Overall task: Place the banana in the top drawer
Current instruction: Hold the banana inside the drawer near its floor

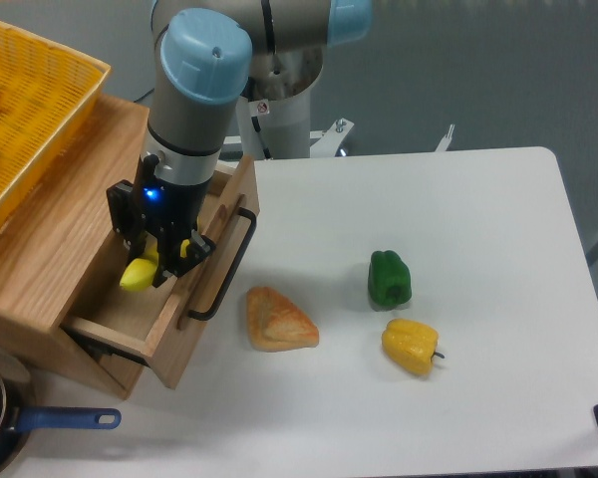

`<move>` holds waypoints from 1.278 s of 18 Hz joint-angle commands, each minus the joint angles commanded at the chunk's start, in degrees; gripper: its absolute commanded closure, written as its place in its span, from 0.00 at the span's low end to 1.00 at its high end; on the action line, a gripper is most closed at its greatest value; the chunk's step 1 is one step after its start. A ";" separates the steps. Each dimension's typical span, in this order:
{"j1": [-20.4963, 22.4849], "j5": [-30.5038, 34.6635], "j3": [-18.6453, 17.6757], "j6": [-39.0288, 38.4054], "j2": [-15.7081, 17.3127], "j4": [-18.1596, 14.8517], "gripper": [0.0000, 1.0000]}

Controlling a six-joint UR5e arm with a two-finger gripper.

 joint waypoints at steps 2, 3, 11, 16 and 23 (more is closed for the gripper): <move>0.00 0.00 -0.09 0.00 0.00 0.00 0.85; 0.00 0.00 -0.09 0.00 0.00 -0.09 0.85; -0.78 2.45 -0.62 0.00 0.00 -0.09 0.81; -1.32 2.90 -0.70 0.00 0.00 0.00 0.73; -1.32 2.90 -1.23 0.00 0.00 0.00 0.68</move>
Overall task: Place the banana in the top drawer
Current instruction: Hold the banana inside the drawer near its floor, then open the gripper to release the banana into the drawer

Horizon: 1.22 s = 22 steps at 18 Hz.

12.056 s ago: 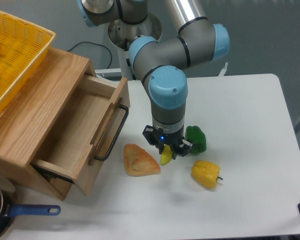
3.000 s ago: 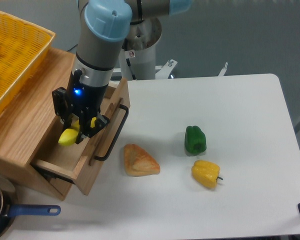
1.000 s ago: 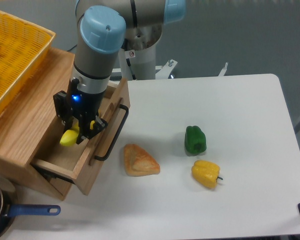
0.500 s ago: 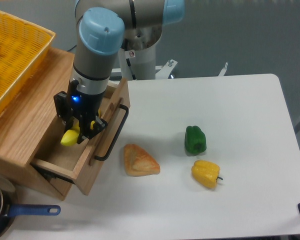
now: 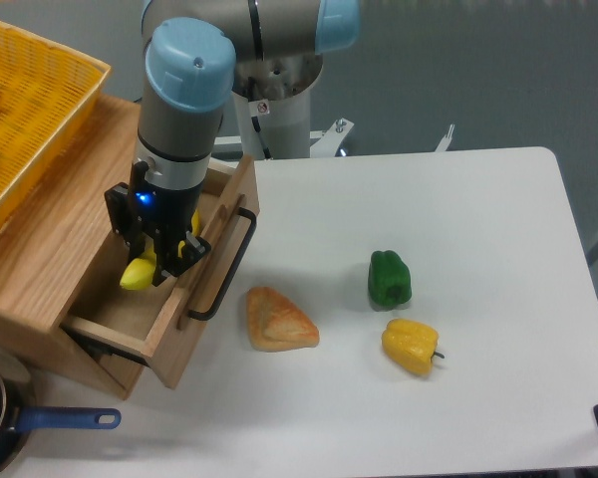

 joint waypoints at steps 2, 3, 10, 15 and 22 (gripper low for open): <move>0.00 0.00 0.00 0.00 0.00 0.00 0.61; 0.00 0.00 0.00 0.00 0.00 0.00 0.61; 0.00 0.00 -0.53 0.00 -0.17 0.00 0.58; -0.09 0.00 -0.53 0.00 -0.35 0.00 0.58; -0.09 0.35 -0.70 0.00 -0.44 0.00 0.53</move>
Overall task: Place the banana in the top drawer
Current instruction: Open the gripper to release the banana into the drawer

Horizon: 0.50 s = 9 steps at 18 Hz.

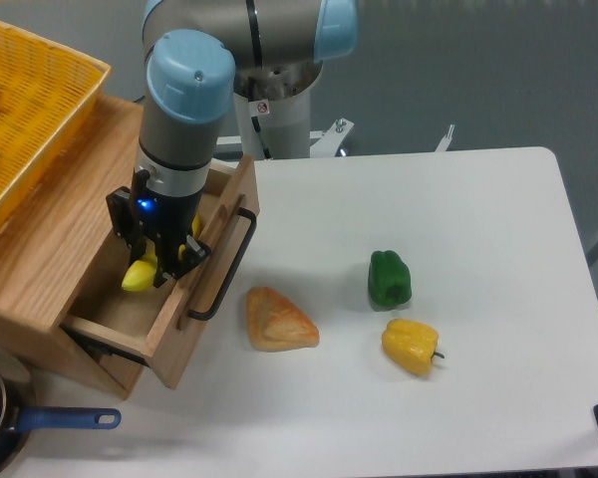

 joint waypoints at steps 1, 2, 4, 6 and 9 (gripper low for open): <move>0.00 0.26 0.00 0.09 0.00 0.00 0.48; 0.00 0.35 0.00 0.00 0.00 0.00 0.42; 0.00 0.35 0.00 0.00 0.00 0.00 0.33; 0.00 0.44 0.00 0.00 -0.09 0.09 0.22; -0.09 1.14 0.00 0.09 0.00 0.17 0.08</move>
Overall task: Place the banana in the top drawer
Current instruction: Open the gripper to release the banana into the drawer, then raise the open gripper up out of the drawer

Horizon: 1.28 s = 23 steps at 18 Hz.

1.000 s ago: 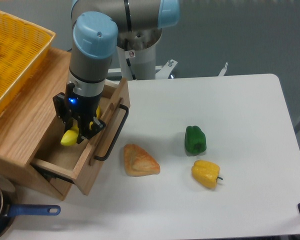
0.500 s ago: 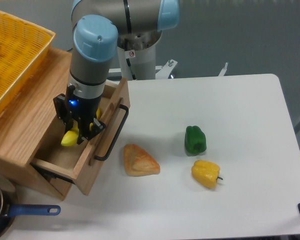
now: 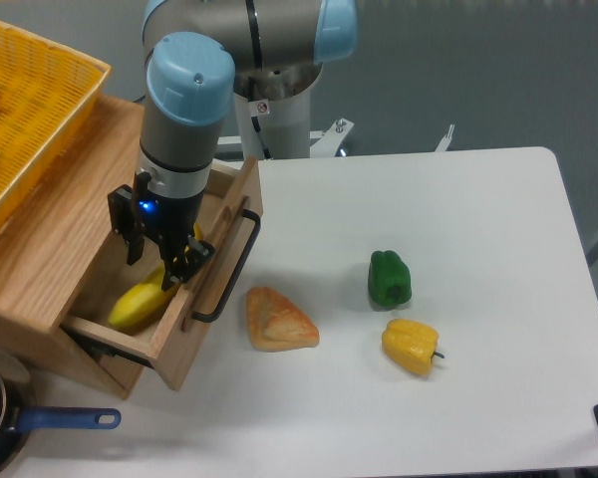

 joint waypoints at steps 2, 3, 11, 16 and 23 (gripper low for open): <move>0.00 0.09 0.09 0.44 0.00 -0.09 0.00; 0.09 0.09 0.09 0.53 0.09 -0.09 0.00; 0.00 -0.09 0.79 1.14 0.79 -0.09 0.00; 0.09 -0.09 2.29 1.05 2.28 -0.09 0.00; 1.66 0.00 3.95 1.14 2.72 -0.17 0.00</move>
